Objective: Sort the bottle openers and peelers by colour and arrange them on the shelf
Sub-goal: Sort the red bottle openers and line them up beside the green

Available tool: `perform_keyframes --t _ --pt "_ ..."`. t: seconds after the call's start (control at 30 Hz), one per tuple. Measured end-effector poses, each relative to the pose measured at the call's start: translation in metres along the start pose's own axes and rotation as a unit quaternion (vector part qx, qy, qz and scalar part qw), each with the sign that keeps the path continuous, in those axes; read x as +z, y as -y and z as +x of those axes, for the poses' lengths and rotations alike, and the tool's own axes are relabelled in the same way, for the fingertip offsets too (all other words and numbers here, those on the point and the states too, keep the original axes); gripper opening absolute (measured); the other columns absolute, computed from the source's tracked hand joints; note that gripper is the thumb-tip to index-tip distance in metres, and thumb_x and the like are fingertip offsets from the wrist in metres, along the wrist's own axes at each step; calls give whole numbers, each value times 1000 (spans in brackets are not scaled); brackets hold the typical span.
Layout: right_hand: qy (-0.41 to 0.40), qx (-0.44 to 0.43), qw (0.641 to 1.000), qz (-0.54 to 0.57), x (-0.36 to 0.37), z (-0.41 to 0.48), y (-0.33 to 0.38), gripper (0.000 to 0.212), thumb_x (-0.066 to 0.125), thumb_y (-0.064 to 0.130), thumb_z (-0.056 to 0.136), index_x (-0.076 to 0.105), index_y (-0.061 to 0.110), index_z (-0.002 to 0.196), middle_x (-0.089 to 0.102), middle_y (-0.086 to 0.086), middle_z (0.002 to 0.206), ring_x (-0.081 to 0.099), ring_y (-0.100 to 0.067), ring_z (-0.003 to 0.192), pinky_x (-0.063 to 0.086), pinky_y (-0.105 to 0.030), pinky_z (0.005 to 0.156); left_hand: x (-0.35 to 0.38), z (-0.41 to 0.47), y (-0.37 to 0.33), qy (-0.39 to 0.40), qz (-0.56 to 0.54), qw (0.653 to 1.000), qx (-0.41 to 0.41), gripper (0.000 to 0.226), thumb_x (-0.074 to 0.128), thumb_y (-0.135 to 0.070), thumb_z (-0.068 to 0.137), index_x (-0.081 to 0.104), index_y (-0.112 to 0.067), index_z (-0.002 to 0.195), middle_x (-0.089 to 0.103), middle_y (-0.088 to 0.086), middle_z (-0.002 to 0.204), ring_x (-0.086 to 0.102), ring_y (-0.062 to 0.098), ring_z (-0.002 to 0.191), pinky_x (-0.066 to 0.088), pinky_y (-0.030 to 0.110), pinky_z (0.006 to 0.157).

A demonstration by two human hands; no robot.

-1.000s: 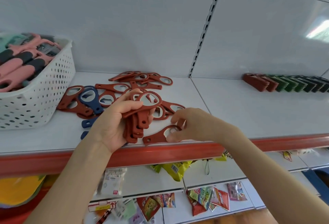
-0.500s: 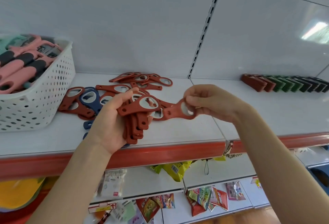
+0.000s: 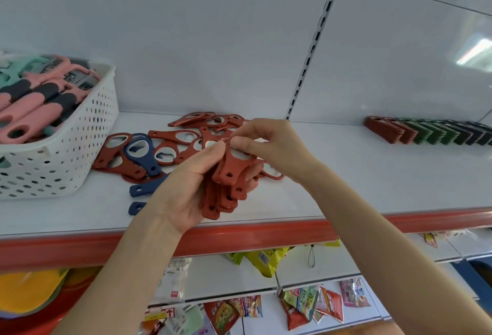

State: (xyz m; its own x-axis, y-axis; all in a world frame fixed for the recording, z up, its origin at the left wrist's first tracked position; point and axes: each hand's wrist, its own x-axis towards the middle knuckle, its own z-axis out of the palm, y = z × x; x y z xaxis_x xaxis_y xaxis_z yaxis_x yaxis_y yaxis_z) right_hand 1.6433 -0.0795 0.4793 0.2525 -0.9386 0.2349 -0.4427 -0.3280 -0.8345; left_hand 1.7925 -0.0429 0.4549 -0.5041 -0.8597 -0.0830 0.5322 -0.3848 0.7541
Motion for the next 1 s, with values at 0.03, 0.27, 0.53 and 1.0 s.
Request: perform_keyframes --t 0.03,0.27,0.53,1.0 --pt "1 -3 1000 0 3 -1 0 2 67 13 83 68 15 83 65 11 76 60 2 66 48 -10 66 1 1 0 4 -4 1000 7 42 47 -28 83 58 -8 118 67 13 91 67 23 81 56 28 58" --pt "-34 -6 999 2 16 -2 -7 14 59 18 90 63 27 80 60 20 64 57 -2 66 50 -24 62 0 9 6 -15 -18 998 52 42 52 -20 81 56 -18 122 62 12 95 65 22 68 52 27 52" --pt "-60 42 996 59 19 -15 1 19 52 17 94 56 16 113 61 7 70 59 -10 60 52 -30 67 -1 18 9 -145 7 985 92 19 66 -27 76 62 -26 95 66 -2 89 63 18 74 54 32 63" --pt "30 164 947 -275 -9 -6 -39 22 61 22 86 65 16 107 64 -4 105 58 -22 89 46 -33 77 -7 13 2 -133 -58 988 61 23 58 -36 82 62 -20 98 57 14 118 69 20 74 57 33 62"
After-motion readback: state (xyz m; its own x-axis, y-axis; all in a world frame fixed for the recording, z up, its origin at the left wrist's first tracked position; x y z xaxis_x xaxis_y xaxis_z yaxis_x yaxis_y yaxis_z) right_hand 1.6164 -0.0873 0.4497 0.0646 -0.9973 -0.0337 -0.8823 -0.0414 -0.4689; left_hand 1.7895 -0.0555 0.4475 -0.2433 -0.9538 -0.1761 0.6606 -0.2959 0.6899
